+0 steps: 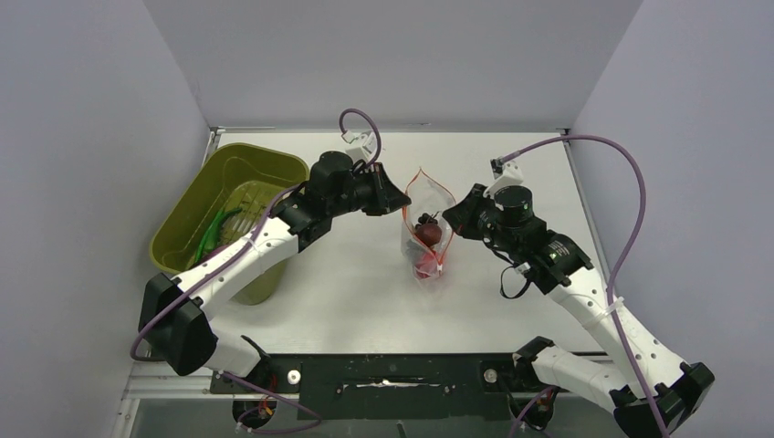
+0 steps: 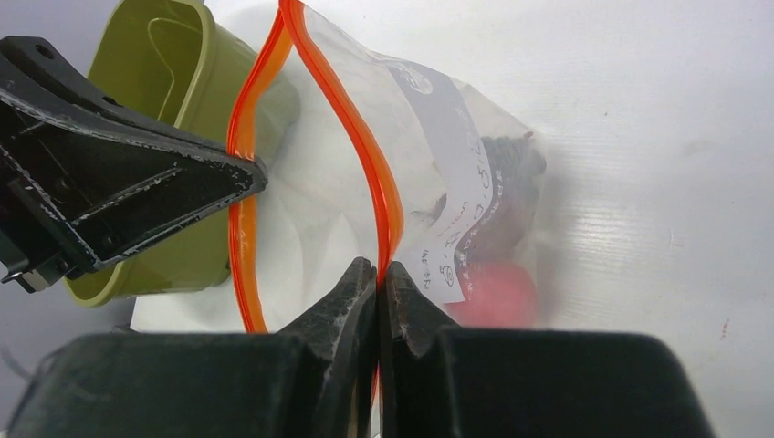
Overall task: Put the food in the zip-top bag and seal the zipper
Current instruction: Adjust the zipper food storage bag at the center of the board, then pick up the fake vegetable from the bin.
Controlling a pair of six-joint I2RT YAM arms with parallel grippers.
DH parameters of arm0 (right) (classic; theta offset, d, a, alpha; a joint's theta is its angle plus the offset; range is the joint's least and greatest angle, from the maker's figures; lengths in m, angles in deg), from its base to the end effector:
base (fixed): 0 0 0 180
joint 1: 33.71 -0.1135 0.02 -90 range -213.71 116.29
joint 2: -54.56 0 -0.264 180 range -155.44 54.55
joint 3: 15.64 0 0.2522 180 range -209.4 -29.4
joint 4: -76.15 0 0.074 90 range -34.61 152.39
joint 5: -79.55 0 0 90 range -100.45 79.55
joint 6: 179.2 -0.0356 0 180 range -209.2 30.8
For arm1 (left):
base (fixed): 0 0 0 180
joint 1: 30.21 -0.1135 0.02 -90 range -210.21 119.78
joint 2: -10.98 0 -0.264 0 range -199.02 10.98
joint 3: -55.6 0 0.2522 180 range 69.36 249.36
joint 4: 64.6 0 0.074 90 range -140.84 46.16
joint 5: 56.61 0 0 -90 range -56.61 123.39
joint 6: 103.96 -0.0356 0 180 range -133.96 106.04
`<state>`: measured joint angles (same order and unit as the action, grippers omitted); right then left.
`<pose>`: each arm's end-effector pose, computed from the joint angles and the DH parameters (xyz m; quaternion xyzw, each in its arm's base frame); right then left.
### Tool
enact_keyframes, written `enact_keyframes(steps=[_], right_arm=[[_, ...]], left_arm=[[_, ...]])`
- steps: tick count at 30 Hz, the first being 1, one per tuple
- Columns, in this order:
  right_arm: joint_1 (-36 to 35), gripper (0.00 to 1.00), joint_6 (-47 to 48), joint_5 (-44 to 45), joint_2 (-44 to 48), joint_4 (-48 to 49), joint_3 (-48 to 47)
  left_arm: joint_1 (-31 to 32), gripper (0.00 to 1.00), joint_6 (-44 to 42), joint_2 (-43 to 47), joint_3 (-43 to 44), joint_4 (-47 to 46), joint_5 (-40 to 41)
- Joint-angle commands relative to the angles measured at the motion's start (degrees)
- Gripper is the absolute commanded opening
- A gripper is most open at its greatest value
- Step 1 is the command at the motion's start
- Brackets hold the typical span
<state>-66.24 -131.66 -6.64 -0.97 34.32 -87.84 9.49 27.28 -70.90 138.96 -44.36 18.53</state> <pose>0.1794 0.1116 0.3569 0.0908 0.8390 0.3039 0.4422 0.2538 -0.2226 0.3465 0.0645 0.8070 -0.4548 0.3711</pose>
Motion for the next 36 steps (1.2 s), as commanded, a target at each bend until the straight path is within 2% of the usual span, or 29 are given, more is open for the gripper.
enact_keyframes(steps=[1, 3, 9, 12, 16, 24, 30, 36], right_arm=[[0.4, 0.00, -0.5, -0.7, 0.2, 3.3, 0.3], [0.5, 0.00, -0.5, -0.9, 0.0, 3.3, 0.2], [0.5, 0.00, -1.3, -3.0, 0.1, 5.6, 1.6], [0.5, 0.00, -1.9, -3.3, 0.7, 6.0, 2.7], [0.4, 0.00, -2.0, -3.5, 1.7, 6.3, 3.6], [0.5, 0.00, -1.8, -3.9, 1.8, 5.9, 3.9], [0.5, 0.00, -1.6, -4.2, 1.6, 5.4, 3.9], [0.5, 0.00, -1.2, -4.1, 1.3, 4.6, 3.1]], left_arm=[[0.1, 0.02, -2.2, 1.0, 2.4, -1.7, -0.3], [-0.1, 0.08, -3.1, 0.9, 3.3, 0.5, -0.1], [-0.8, 0.45, -7.1, 3.2, 5.7, 8.1, 5.8], [-2.0, 0.55, -9.8, 5.0, 6.7, 12.7, 10.4], [-5.8, 0.60, -12.6, 7.3, 8.4, 18.3, 14.6], [-19.1, 0.62, -15.4, 12.2, 8.1, 26.0, 20.9], [-32.9, 0.65, -16.0, 13.5, 4.6, 27.8, 22.7], [-41.8, 0.65, -22.0, 11.7, -1.2, 24.7, 24.4]])
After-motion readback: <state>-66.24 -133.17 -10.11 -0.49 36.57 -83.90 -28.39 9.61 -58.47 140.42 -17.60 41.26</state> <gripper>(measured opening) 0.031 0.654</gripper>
